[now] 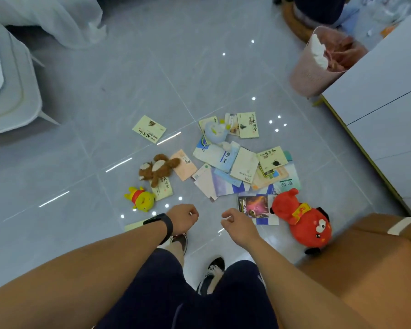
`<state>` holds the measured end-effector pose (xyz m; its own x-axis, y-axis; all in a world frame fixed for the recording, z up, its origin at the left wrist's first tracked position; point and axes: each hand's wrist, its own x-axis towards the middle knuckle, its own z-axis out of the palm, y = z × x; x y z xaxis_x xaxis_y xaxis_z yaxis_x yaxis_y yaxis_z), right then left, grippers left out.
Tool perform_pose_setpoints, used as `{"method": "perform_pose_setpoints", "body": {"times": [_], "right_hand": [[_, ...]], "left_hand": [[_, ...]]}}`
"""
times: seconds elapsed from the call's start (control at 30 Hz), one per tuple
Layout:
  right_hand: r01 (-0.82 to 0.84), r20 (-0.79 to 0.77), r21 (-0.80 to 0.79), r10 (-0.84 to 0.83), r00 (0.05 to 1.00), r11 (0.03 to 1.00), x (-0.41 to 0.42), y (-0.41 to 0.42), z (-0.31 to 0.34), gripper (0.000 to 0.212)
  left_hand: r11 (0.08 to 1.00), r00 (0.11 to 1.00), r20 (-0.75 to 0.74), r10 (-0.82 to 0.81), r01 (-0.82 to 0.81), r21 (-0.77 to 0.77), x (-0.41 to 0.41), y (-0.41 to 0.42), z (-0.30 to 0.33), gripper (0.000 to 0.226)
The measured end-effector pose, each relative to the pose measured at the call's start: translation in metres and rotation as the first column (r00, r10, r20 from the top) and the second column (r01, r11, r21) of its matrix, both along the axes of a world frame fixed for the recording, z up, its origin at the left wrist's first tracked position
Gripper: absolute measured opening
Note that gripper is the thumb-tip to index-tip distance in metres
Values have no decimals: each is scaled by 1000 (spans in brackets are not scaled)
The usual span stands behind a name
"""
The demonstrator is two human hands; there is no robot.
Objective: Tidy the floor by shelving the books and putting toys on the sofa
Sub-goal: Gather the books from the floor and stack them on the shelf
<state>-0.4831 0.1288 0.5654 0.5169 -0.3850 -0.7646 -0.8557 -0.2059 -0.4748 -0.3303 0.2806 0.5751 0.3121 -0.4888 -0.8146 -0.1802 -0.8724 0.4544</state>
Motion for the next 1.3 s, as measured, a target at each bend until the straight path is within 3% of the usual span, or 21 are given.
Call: {"method": "perform_pose_setpoints", "body": {"times": [0.17, 0.33, 0.4, 0.5, 0.6, 0.67, 0.8, 0.9, 1.0, 1.13, 1.23, 1.3], "right_hand": [[-152, -30, -10, 151, 988, 988, 33, -61, -53, 22], [-447, -67, -60, 443, 894, 893, 69, -125, -183, 28], [-626, -83, -135, 621, 780, 768, 79, -155, -238, 31], [-796, -108, -339, 820, 562, 501, 94, -211, -332, 34], [-788, -95, -547, 914, 396, 285, 93, -253, -434, 31], [-806, -149, -574, 950, 275, 143, 97, -271, -495, 36], [-748, -208, -658, 975, 71, -86, 107, -276, -604, 33], [-752, -209, -650, 977, 43, -106, 107, -274, -666, 38], [-757, -244, -644, 967, 67, -110, 109, -274, -695, 40], [-765, -208, -644, 959, 195, 16, 101, -270, -687, 38], [-742, -150, -664, 955, 255, 94, 91, -257, -679, 35], [-741, -125, -661, 958, 259, 115, 78, -255, -681, 32]], "left_hand": [[994, 994, -17, 106, -105, 41, 54, -58, -55, 22], [998, 998, 16, 67, -67, 11, 77, -118, -181, 25], [999, 1000, 17, -18, 17, 40, 76, -135, -241, 28], [933, 939, 14, -345, 341, 112, 81, -156, -343, 34], [777, 778, 61, -626, 615, 132, 98, -180, -439, 37], [646, 633, 128, -763, 754, 121, 117, -199, -492, 39], [527, 420, 443, -792, 837, 149, 151, -238, -603, 49], [598, 336, 644, -687, 765, 239, 170, -260, -674, 60], [593, 242, 640, -729, 691, 413, 189, -270, -714, 76], [662, 320, 626, -711, 604, 443, 199, -267, -715, 78], [610, 295, 578, -761, 628, 483, 198, -263, -709, 66], [562, 226, 577, -785, 652, 509, 203, -264, -711, 63]]}}
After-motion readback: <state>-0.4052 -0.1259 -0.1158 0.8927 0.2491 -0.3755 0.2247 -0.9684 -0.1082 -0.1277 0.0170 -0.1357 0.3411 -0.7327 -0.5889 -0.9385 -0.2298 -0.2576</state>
